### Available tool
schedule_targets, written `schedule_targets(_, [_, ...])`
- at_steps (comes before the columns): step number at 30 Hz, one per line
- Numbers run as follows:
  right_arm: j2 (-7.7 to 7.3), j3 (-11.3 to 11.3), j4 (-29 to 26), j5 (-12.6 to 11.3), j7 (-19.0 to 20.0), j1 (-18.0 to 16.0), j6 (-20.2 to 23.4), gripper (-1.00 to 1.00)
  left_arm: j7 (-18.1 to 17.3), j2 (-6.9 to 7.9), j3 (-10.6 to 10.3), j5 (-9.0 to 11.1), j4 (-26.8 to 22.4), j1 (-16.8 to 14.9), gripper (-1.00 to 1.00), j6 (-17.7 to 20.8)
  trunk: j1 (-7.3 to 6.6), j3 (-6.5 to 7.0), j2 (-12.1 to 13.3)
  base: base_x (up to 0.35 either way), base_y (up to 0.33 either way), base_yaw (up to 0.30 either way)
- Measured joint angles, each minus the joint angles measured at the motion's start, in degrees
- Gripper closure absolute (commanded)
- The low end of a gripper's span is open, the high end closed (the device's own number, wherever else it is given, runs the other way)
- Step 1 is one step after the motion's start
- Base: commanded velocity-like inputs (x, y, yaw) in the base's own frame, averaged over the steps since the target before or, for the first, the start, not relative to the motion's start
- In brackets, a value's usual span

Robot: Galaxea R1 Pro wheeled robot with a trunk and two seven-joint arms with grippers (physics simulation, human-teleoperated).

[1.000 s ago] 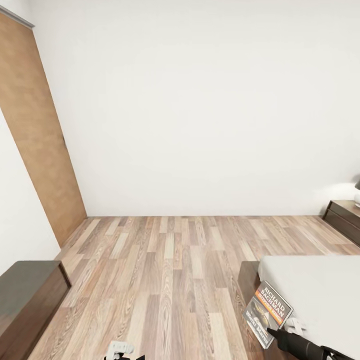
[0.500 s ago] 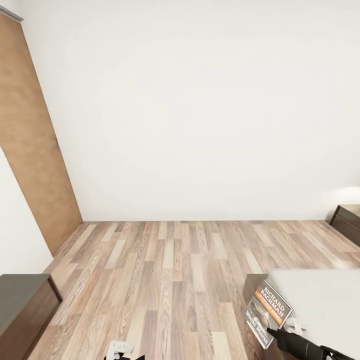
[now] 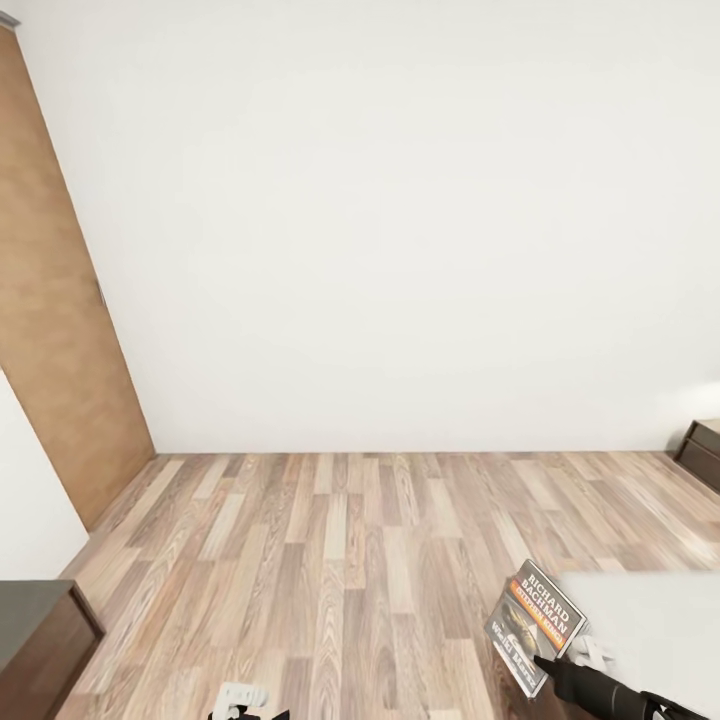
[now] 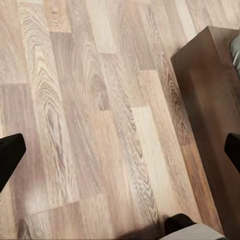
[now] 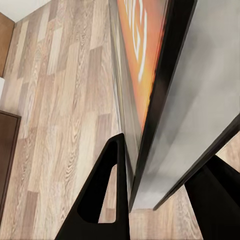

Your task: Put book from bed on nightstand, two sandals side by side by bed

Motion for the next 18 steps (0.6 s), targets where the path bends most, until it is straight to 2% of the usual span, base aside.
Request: schedule_targets(18, [0.0, 0.0, 0.0, 0.0, 0.0, 0.0, 0.0, 1.0, 0.0, -0.01, 0.0, 0.0, 0.0, 0.0, -1.0, 0.0, 0.0, 0.0, 0.0, 0.331, 0.0, 0.0])
